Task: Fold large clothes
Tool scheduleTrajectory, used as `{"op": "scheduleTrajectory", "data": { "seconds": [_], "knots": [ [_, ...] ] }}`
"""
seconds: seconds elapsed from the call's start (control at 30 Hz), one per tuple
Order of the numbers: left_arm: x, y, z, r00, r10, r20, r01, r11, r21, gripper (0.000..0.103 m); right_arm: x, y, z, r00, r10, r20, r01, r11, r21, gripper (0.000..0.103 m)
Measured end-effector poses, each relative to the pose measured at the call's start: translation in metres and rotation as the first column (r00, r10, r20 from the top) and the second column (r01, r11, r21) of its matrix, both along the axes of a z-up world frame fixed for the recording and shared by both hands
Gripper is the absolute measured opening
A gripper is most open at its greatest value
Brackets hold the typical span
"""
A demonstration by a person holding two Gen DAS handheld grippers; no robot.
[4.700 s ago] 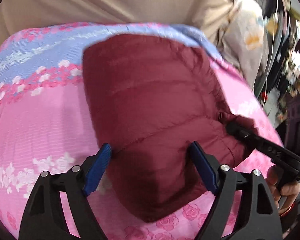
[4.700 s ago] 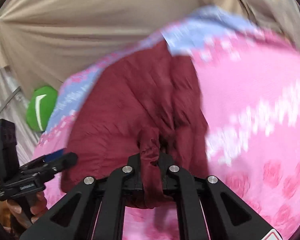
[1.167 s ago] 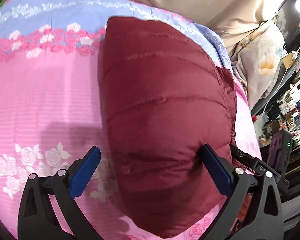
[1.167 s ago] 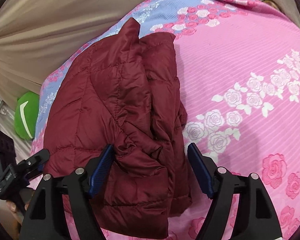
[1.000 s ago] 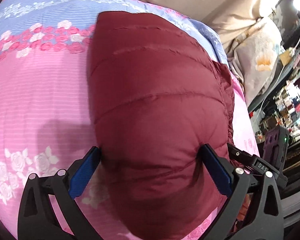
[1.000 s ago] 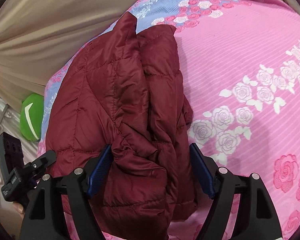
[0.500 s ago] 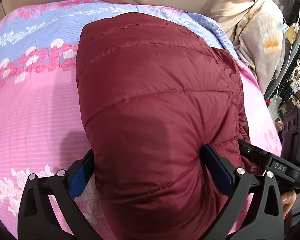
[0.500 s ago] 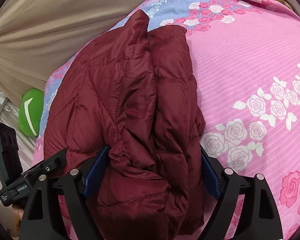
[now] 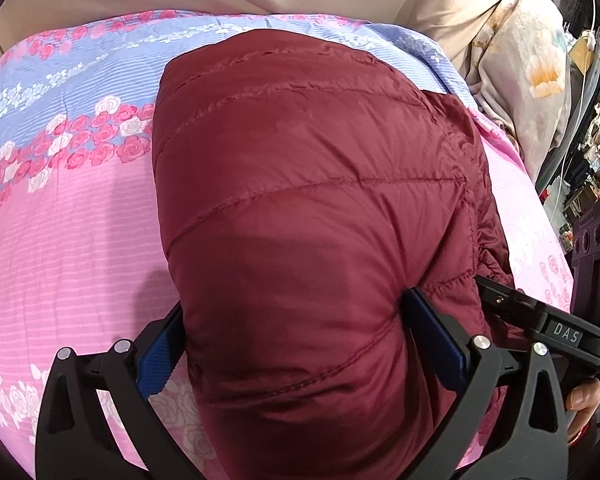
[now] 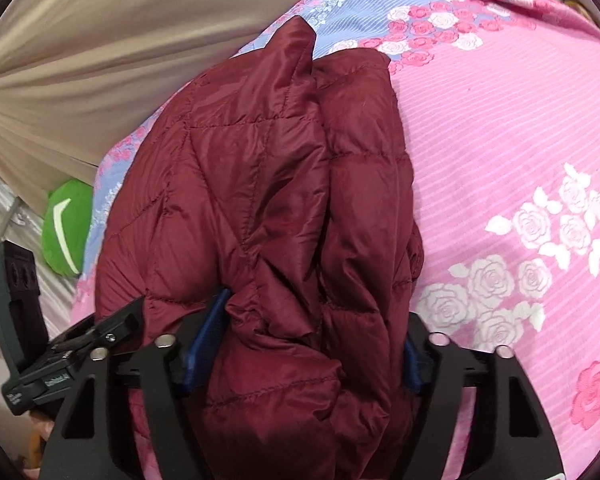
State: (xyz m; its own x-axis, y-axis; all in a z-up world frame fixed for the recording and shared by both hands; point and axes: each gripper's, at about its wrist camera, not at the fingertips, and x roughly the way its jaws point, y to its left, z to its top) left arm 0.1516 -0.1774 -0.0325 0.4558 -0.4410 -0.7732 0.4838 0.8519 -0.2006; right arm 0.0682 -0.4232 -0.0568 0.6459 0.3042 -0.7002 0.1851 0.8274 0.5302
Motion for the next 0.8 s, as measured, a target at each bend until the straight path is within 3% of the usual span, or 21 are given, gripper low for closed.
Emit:
{"op": "scheduleTrajectory", "data": {
  "seconds": [0.2, 0.3, 0.37, 0.47, 0.67, 0.8],
  "knots": [
    [-0.002, -0.003, 0.006, 0.999, -0.036, 0.007, 0.035, 0.999, 0.02, 0.094, -0.006, 0.006, 0.01, 1.0, 0.004, 0.024, -0.004, 1.0, -0.006, 0.036],
    [-0.006, -0.004, 0.015, 0.998, -0.062, 0.032, 0.061, 0.998, 0.027, 0.078, -0.011, 0.01, 0.018, 0.999, -0.003, 0.04, 0.003, 1.0, -0.021, 0.025],
    [-0.01, -0.002, 0.024, 0.995, -0.084, 0.057, 0.083, 0.996, 0.018, 0.062, -0.017, 0.013, 0.027, 0.998, -0.019, 0.062, 0.02, 0.999, -0.028, 0.022],
    [-0.017, 0.0, 0.043, 0.988, -0.125, 0.087, 0.127, 0.992, -0.019, 0.047, -0.027, 0.023, 0.046, 0.992, -0.029, 0.119, 0.037, 0.997, -0.065, 0.019],
    [-0.037, 0.006, 0.093, 0.961, -0.187, 0.205, 0.208, 0.974, -0.087, 0.038, -0.056, 0.039, 0.099, 0.964, -0.045, 0.261, 0.083, 0.988, -0.134, 0.016],
    [-0.059, 0.014, 0.131, 0.92, -0.213, 0.328, 0.263, 0.958, -0.114, 0.038, -0.083, 0.048, 0.14, 0.919, -0.062, 0.389, 0.137, 0.977, -0.167, 0.016]
  ]
}}
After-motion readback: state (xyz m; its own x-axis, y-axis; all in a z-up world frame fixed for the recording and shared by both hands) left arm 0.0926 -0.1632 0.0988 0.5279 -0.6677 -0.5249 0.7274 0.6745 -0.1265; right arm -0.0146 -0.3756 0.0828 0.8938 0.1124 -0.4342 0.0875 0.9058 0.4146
